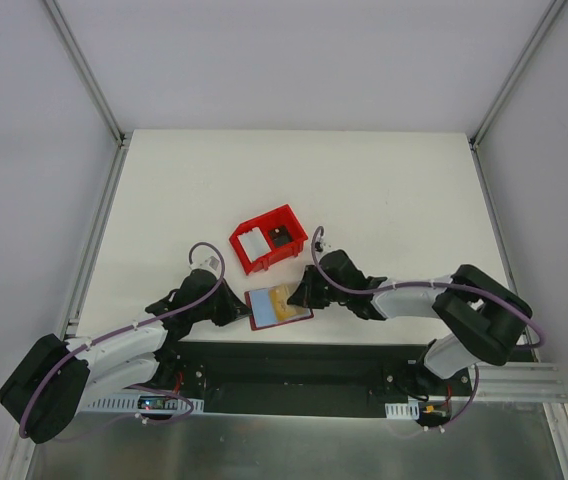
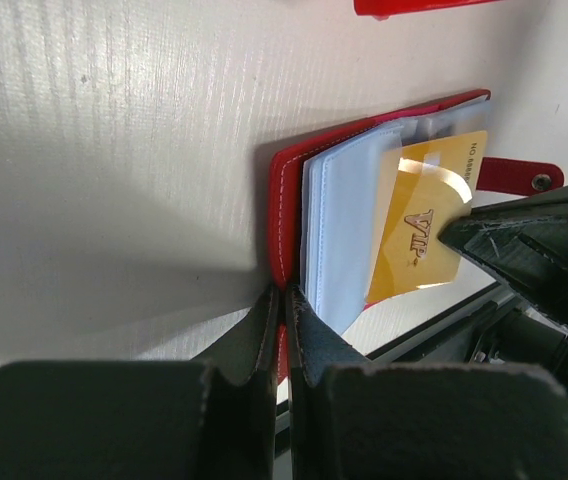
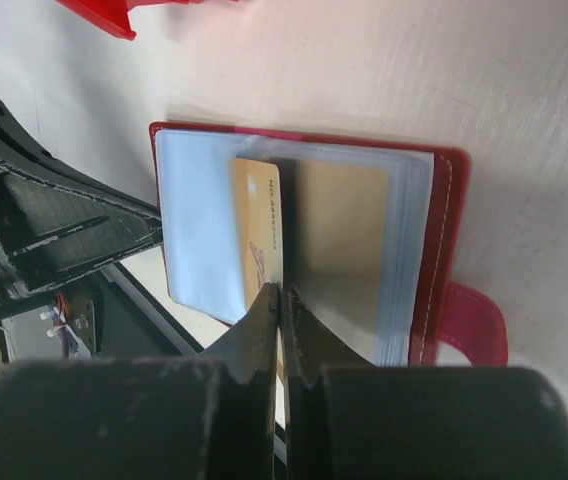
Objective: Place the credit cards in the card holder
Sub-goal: Insert the credit card into the card holder.
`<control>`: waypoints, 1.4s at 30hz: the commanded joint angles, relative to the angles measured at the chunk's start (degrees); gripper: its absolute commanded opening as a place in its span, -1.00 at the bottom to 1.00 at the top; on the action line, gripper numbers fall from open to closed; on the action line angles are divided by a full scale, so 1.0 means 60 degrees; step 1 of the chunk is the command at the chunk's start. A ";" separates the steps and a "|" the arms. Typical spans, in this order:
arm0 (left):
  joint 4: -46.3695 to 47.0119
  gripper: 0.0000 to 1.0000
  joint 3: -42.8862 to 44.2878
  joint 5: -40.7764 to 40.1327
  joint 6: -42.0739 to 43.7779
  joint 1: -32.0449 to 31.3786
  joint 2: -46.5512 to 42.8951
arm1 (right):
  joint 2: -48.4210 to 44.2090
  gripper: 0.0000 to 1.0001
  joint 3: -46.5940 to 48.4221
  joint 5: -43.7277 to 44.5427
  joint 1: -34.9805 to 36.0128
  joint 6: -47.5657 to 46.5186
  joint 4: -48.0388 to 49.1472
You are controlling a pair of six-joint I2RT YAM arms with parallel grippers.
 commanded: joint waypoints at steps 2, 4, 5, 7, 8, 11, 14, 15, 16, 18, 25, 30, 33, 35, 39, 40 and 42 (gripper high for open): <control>-0.0410 -1.00 -0.0210 -0.0041 0.0076 0.0112 0.0130 | 0.0404 -0.99 -0.0122 0.0201 0.0289 0.0187 0.0433; -0.0396 -1.00 -0.0225 -0.0040 0.0047 0.0112 0.0101 | 0.0405 -0.99 -0.0151 0.0332 0.0333 0.0216 0.0448; -0.0396 -1.00 -0.0240 -0.0041 0.0033 0.0112 0.0086 | 0.0434 -0.99 -0.0151 0.0376 0.0348 0.0231 0.0434; -0.0396 -1.00 -0.0254 -0.0041 0.0018 0.0112 0.0056 | 0.0449 -0.98 -0.0166 0.0609 0.0348 0.0347 0.0448; -0.0381 -1.00 -0.0254 -0.0041 0.0018 0.0112 0.0056 | 0.0449 -0.98 -0.0180 0.0712 0.0348 0.0392 0.0506; -0.0396 -1.00 -0.0254 -0.0041 0.0033 0.0112 0.0042 | 0.0361 -0.98 -0.0107 0.1035 0.0348 0.0349 0.0521; -0.0381 -1.00 -0.0269 -0.0026 0.0018 0.0112 0.0057 | 0.0259 -0.98 0.0025 0.1401 0.0289 0.0275 0.0390; -0.0396 -1.00 -0.0269 -0.0026 0.0018 0.0112 0.0056 | 0.0229 -0.98 0.0025 0.1489 0.0260 0.0275 0.0389; -0.0381 -1.00 -0.0284 -0.0011 0.0003 0.0112 0.0056 | 0.0185 -0.98 -0.0004 0.1577 0.0260 0.0318 0.0389; -0.0396 -1.00 -0.0298 -0.0011 0.0003 0.0112 0.0013 | 0.0141 -0.98 -0.0077 0.1694 0.0260 0.0435 0.0389; -0.0323 -1.00 -0.0328 -0.0026 -0.0055 0.0112 0.0012 | 0.0243 -0.98 -0.0268 0.1739 0.0464 0.1006 0.0726; -0.0264 -1.00 -0.0357 -0.0026 -0.0143 0.0112 0.0027 | 0.0200 -0.96 -0.0546 0.2294 0.0947 0.1841 0.1004; -0.0220 -1.00 -0.0401 -0.0026 -0.0172 0.0112 0.0027 | 0.0039 -0.95 -0.0707 0.2646 0.1094 0.2149 0.1019; -0.0147 -1.00 -0.0445 -0.0026 -0.0231 0.0112 0.0027 | 0.0038 -0.94 -0.0693 0.2618 0.1168 0.2150 0.1063; -0.0059 -1.00 -0.0474 -0.0011 -0.0246 0.0112 0.0042 | 0.0360 -0.89 -0.0197 0.2297 0.1388 0.1814 0.0947; -0.0059 -1.00 -0.0445 -0.0011 -0.0246 0.0112 0.0071 | 0.0433 -0.86 -0.0122 0.2237 0.1388 0.1755 0.0845; -0.0044 -1.00 -0.0445 0.0032 -0.0246 0.0112 0.0071 | 0.0347 -0.78 -0.0063 0.2382 0.1388 0.1623 0.0509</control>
